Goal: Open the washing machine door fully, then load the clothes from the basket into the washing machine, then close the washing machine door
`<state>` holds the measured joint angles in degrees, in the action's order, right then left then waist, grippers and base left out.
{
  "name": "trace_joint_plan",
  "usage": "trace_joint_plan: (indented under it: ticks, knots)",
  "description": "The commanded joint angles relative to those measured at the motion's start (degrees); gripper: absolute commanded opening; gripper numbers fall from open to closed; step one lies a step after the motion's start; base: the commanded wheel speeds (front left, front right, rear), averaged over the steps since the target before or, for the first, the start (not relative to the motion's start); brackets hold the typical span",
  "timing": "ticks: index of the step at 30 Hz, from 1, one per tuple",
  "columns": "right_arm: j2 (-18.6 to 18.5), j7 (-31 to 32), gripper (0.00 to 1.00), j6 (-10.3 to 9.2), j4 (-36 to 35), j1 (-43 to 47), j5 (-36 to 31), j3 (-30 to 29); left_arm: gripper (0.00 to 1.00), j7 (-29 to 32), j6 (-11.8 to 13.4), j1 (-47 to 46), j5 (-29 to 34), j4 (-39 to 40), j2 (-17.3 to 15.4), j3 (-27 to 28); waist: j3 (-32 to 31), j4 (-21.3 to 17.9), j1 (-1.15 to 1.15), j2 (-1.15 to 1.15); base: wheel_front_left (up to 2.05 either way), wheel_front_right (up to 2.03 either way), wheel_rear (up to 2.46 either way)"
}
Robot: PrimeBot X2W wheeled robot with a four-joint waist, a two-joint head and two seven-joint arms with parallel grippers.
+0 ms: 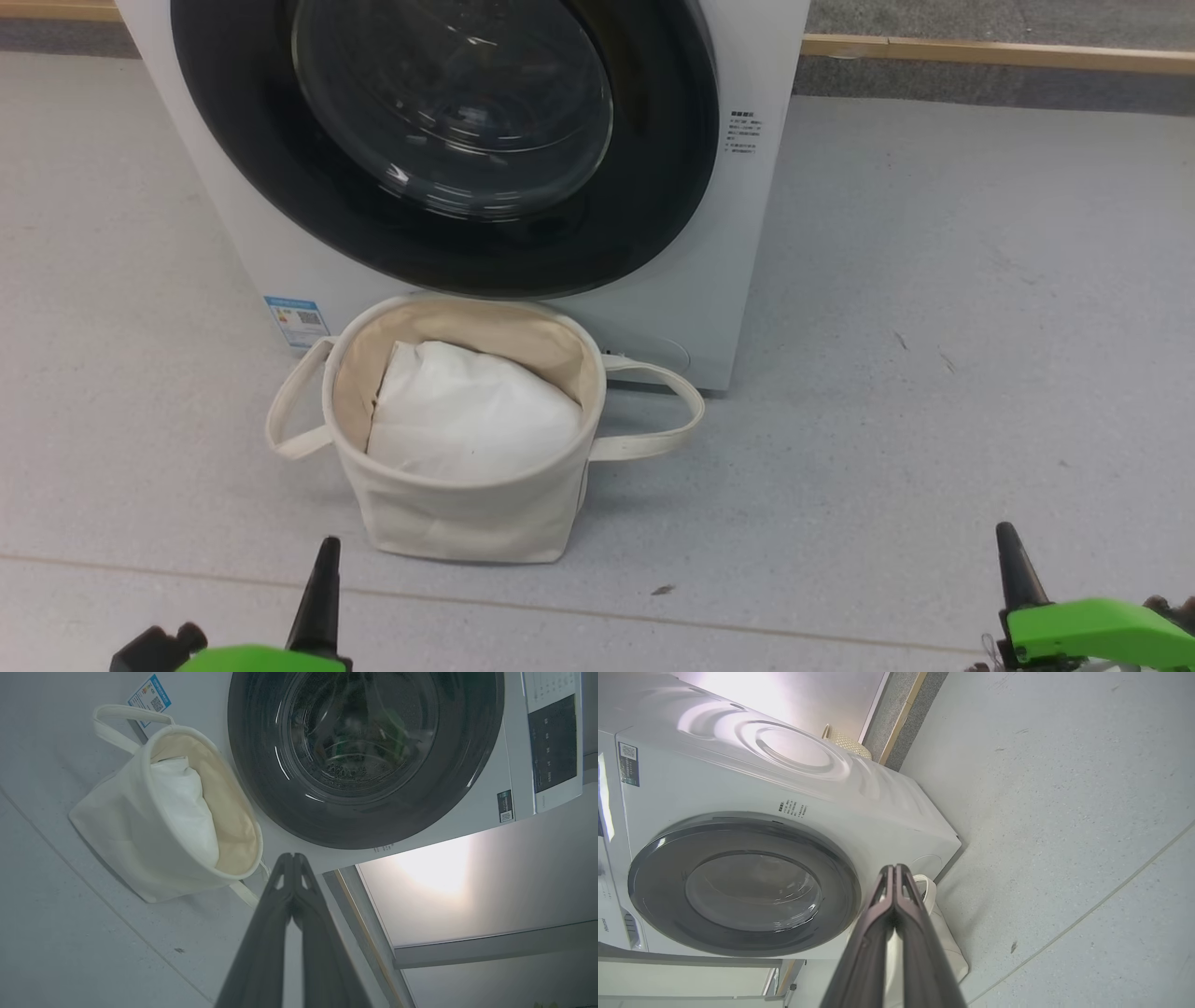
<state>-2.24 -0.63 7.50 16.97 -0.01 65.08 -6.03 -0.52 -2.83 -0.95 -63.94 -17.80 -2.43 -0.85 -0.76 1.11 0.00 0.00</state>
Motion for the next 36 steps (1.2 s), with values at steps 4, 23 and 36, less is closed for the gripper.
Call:
trace_joint_plan:
  ticks: [4, 23, 36]
  knots:
    - [-0.5, 0.8, 0.0, -0.01, -2.3, -3.6, 3.1, 0.6, 0.0, 0.7, -0.8, -3.2, -3.1, 2.4, -0.3, 2.3, 0.1, -0.1, 0.0, 0.0, 0.0, 0.0, 0.0]
    - [-0.6, 4.1, 0.0, -0.01, -2.6, -5.0, 15.9, 0.0, 0.0, 4.1, -2.9, -4.3, -16.5, 3.1, -0.4, 5.0, 0.5, -0.6, 0.0, 0.0, 0.0, 0.0, 0.0]
    - [-0.6, 6.5, 0.0, -0.01, -2.9, -5.9, 24.9, -0.4, 0.0, 6.4, -4.3, -5.1, -25.9, 3.6, -0.4, 6.9, 0.9, -1.0, 0.0, 0.0, 0.0, 0.0, 0.0]
